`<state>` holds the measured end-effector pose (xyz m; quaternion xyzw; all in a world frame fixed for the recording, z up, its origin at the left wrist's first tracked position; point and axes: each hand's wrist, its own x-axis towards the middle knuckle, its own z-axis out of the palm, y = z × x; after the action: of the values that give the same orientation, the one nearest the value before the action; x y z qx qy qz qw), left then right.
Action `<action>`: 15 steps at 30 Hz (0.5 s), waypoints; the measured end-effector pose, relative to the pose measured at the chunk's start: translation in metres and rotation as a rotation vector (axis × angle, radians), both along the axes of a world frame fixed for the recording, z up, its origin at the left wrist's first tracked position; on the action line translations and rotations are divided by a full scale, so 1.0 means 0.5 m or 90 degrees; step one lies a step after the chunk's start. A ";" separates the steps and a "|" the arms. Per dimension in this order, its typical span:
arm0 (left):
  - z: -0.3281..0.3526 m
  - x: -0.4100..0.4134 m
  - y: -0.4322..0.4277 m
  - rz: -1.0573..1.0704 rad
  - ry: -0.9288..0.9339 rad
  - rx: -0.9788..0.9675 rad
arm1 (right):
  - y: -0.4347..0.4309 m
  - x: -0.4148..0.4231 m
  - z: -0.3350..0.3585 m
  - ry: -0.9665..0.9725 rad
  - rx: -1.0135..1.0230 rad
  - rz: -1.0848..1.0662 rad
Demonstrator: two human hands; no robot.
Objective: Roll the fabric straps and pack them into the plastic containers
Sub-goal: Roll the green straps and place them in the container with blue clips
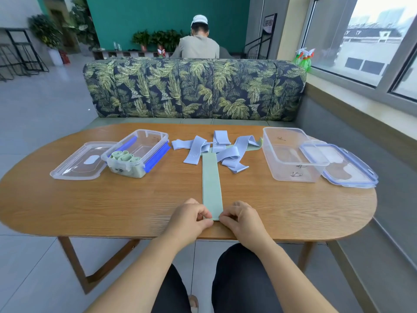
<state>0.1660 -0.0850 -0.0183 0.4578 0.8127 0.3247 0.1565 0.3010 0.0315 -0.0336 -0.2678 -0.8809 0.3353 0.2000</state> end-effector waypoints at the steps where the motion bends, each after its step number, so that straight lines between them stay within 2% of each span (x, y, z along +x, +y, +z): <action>1: 0.003 0.000 0.000 -0.009 0.002 -0.012 | 0.002 0.003 0.002 -0.007 -0.017 0.001; 5: 0.014 -0.004 -0.003 -0.023 0.005 -0.043 | 0.010 0.003 0.017 -0.035 -0.084 -0.008; 15: 0.016 0.004 -0.002 -0.002 0.035 -0.106 | 0.019 -0.005 0.026 -0.137 -0.084 -0.005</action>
<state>0.1679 -0.0862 -0.0102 0.4533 0.8401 0.2430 0.1725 0.2986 0.0412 -0.0204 -0.3181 -0.8722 0.3610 0.0879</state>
